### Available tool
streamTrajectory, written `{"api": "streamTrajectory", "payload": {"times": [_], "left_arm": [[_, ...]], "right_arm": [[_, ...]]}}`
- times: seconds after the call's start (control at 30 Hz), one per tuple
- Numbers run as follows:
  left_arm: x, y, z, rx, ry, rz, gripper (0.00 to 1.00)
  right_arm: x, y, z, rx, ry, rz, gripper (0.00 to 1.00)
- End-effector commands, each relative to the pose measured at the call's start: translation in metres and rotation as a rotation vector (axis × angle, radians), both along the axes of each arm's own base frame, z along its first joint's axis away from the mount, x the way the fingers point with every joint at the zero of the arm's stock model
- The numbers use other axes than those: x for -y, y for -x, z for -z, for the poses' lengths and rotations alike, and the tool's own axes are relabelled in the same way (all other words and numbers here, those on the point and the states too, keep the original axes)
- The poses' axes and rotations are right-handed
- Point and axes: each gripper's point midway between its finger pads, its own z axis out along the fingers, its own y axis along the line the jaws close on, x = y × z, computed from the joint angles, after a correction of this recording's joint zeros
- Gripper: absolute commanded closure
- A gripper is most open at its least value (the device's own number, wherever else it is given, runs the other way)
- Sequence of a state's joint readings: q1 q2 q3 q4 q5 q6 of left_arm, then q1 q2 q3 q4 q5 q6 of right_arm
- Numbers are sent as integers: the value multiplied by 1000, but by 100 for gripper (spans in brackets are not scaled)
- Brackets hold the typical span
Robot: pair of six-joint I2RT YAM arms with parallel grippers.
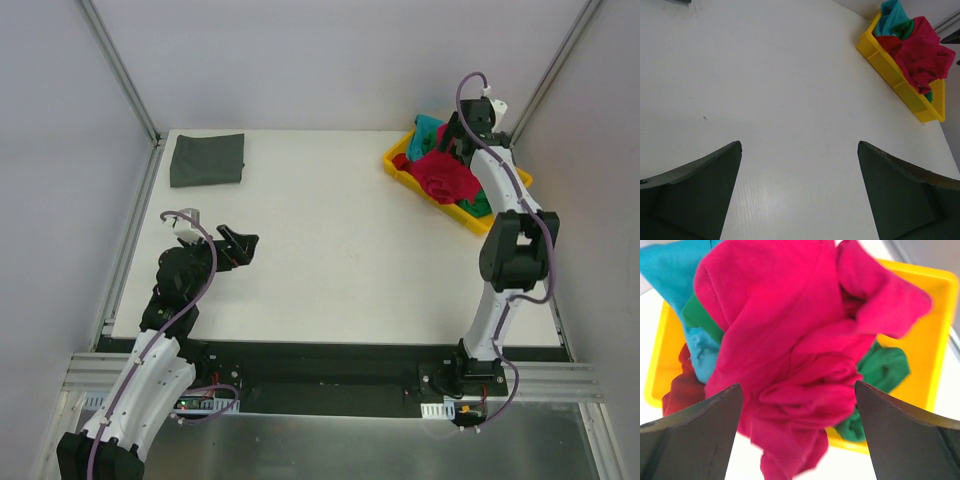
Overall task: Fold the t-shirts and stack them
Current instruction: Grab crumpled tshirt from bin with the right arm
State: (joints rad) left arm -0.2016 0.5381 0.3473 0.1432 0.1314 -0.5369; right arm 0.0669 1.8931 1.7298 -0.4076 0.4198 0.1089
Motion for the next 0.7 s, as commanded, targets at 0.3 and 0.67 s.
{"api": "streamTrajectory", "payload": {"times": [0.3, 0.67], "left_arm": [[-5, -4, -9, 44, -9, -25, 1], [-9, 0, -9, 32, -3, -45, 1]], "right_arm": [[-10, -15, 45, -175, -39, -43, 78], [-43, 9, -89, 183, -97, -277, 100]]}}
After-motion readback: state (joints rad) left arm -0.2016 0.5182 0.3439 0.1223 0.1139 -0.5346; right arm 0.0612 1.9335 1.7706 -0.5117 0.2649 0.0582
